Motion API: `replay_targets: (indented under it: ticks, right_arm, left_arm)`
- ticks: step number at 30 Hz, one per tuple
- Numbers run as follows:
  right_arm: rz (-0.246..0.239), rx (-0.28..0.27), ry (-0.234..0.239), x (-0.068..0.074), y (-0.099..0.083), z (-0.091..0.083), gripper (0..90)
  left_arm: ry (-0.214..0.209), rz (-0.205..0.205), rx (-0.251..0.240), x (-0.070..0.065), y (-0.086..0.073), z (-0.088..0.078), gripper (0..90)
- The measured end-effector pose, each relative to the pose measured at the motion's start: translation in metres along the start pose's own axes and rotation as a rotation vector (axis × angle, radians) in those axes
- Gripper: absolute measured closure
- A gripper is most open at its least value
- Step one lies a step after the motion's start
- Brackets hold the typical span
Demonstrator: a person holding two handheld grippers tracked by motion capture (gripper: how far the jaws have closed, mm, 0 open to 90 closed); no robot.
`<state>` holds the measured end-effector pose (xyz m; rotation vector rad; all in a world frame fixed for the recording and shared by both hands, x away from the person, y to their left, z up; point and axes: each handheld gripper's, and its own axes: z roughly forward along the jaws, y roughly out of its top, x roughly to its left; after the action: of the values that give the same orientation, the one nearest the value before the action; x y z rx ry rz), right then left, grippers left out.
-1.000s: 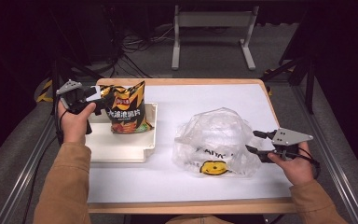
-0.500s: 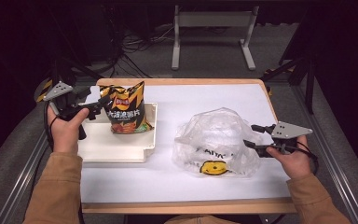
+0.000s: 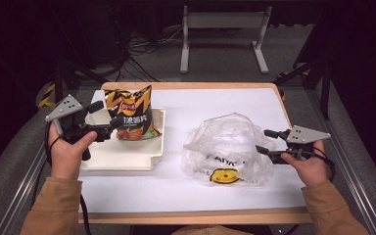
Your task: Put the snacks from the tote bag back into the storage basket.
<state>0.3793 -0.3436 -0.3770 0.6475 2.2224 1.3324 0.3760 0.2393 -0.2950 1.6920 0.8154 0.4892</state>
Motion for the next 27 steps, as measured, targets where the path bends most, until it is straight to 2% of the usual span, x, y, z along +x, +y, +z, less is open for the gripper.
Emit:
replay_targets:
  ticks: [2, 5, 8, 11, 13, 15, 19, 22, 27]
  right_arm:
    - [0.006, -0.004, 0.006, 0.000, 0.000, -0.001, 34.8]
    - [0.016, -0.011, 0.013, -0.001, 0.000, -0.002, 34.8]
    - [0.028, -0.009, 0.023, -0.001, 0.000, -0.003, 34.9]
    - [0.048, -0.008, 0.043, -0.002, -0.001, -0.004, 34.8]
    - [0.057, -0.008, 0.050, -0.002, -0.001, -0.005, 34.7]
    - [0.073, -0.003, 0.061, -0.002, -0.002, -0.006, 33.4]
    - [0.092, 0.006, 0.078, -0.003, -0.005, -0.008, 33.2]
    - [0.108, 0.002, 0.094, -0.004, -0.006, -0.010, 33.0]
    - [0.130, -0.022, 0.134, -0.005, -0.008, -0.012, 32.8]
  left_arm:
    - [-0.013, 0.018, 0.003, -0.008, -0.003, -0.002, 7.1]
    - [-0.033, 0.032, 0.034, -0.018, -0.008, -0.005, 7.3]
    - [-0.053, 0.034, 0.019, -0.024, -0.012, -0.008, 7.3]
    - [-0.047, 0.049, 0.043, -0.029, -0.018, -0.009, 7.3]
    - [-0.043, 0.054, 0.060, -0.030, -0.021, -0.009, 7.2]
    - [-0.041, 0.071, 0.111, -0.032, -0.026, -0.008, 7.5]
    - [-0.041, 0.079, 0.125, -0.034, -0.037, -0.007, 7.9]
    - [-0.045, 0.102, 0.152, -0.036, -0.047, -0.007, 7.9]
    - [-0.048, 0.092, 0.171, -0.036, -0.063, -0.008, 8.0]
